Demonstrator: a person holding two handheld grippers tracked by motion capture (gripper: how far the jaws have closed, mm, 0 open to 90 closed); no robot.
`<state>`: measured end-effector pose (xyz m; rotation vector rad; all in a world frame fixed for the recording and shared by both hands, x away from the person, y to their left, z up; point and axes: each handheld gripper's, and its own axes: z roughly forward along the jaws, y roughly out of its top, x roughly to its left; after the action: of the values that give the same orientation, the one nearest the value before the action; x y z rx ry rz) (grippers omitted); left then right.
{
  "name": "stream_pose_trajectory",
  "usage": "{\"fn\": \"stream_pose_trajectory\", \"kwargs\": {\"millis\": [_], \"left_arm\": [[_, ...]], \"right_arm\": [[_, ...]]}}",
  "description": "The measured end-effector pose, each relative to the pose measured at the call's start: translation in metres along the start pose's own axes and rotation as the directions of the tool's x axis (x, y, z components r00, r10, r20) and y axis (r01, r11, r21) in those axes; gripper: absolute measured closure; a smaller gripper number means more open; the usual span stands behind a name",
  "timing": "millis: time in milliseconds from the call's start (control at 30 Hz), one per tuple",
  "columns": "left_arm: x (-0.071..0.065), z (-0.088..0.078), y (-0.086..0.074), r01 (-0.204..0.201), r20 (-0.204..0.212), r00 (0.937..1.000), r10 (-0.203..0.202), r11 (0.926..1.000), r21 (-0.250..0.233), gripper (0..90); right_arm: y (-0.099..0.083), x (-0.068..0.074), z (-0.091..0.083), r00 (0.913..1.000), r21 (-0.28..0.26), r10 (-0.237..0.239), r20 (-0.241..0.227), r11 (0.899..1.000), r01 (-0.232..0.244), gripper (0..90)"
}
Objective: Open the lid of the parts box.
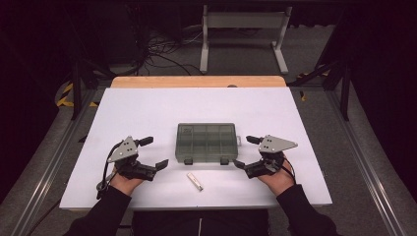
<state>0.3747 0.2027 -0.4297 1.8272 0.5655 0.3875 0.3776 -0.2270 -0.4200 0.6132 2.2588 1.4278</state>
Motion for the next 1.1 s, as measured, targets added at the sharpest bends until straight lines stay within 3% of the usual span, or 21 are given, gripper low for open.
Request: {"fn": "stream_pose_trajectory", "kwargs": {"millis": [133,200,633,833,1100], "left_arm": [[0.001,0.006,0.003,0.017,0.006,0.9998,-0.017,0.9999,-0.002,2.4],[0.002,0.008,0.004,-0.003,0.010,0.9999,0.003,1.0000,0.007,3.2],[0.001,0.019,0.003,-0.014,0.058,0.9983,0.011,0.9976,0.067,8.4],[0.003,0.027,-0.001,-0.026,0.099,0.9950,0.014,0.9926,0.118,15.0],[0.009,0.038,-0.004,-0.013,0.091,0.9959,-0.003,0.9851,0.172,22.2]], "right_arm": [[-0.001,-0.001,0.003,1.0000,0.007,0.004,-0.005,1.000,-0.004,5.8],[-0.002,-0.002,0.002,1.0000,0.007,0.009,-0.004,1.000,-0.009,6.0],[-0.005,-0.002,0.006,0.9997,0.031,0.018,-0.016,0.999,-0.018,8.2],[-0.006,-0.003,0.008,0.9991,0.052,0.029,-0.030,0.998,-0.027,11.7],[-0.011,-0.008,0.012,0.9983,0.107,0.054,-0.021,0.993,-0.052,21.7]]}}
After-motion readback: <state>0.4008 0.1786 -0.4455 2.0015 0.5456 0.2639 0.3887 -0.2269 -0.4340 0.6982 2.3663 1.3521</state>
